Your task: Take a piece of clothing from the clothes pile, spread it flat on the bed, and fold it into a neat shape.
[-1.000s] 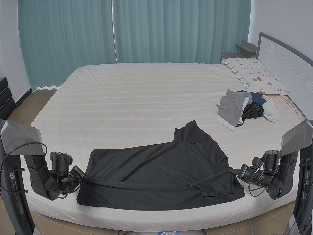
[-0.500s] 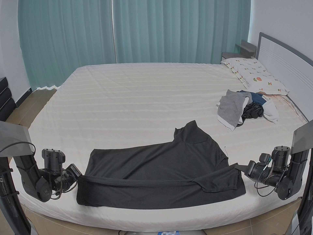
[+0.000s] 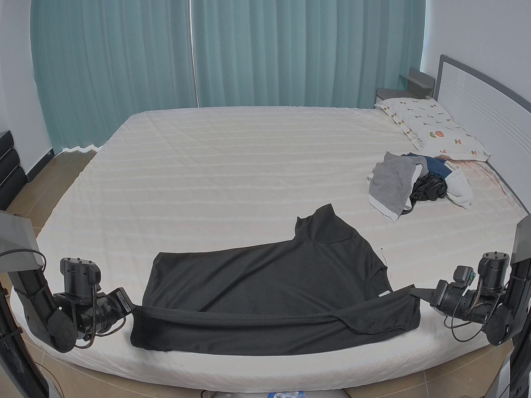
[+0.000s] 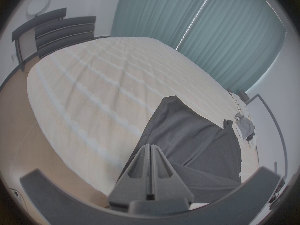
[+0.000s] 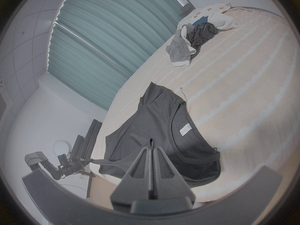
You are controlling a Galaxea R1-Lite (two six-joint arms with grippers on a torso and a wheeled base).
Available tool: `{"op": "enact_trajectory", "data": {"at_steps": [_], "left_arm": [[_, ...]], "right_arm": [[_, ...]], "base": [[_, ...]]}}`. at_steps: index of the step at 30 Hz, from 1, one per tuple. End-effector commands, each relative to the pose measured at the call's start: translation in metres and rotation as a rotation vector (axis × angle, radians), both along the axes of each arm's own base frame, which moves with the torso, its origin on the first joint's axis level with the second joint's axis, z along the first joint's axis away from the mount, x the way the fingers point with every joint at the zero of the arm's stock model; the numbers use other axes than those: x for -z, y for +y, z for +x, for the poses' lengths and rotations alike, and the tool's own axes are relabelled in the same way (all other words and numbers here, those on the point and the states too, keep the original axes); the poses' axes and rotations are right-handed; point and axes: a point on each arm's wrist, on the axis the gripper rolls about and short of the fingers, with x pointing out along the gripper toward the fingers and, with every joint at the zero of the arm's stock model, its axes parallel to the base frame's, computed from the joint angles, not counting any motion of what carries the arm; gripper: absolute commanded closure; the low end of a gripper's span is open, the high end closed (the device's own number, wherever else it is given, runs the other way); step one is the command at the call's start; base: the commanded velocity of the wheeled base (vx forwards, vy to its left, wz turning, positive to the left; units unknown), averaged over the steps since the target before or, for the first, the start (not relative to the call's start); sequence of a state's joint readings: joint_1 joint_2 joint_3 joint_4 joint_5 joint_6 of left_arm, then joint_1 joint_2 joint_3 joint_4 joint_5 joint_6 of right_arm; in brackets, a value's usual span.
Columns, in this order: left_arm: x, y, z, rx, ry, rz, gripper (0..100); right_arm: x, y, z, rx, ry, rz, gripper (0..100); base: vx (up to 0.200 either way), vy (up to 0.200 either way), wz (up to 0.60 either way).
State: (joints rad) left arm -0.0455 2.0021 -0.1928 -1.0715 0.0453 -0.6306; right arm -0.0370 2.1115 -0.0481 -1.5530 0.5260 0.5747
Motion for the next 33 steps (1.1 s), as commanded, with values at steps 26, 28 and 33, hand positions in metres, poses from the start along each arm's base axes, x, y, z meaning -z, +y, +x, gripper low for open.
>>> {"op": "enact_trajectory", "data": {"at_steps": [26, 28, 33], "left_arm": [[-0.012, 0.003, -0.040, 0.164, 0.034, 0.186, 100], [-0.011, 0.003, -0.040, 0.168, 0.036, 0.189, 100], [-0.010, 0.003, -0.030, 0.156, 0.024, 0.180, 100]], "right_arm": [[-0.010, -0.005, -0.030, -0.117, 0.018, -0.134, 100], [-0.011, -0.006, -0.030, -0.117, 0.017, -0.138, 100], [-0.006, -0.006, -0.028, -0.122, 0.030, -0.155, 100]], "base": [[0.000, 0.000, 0.00], [0.000, 0.000, 0.00], [0.000, 0.000, 0.00]]}}
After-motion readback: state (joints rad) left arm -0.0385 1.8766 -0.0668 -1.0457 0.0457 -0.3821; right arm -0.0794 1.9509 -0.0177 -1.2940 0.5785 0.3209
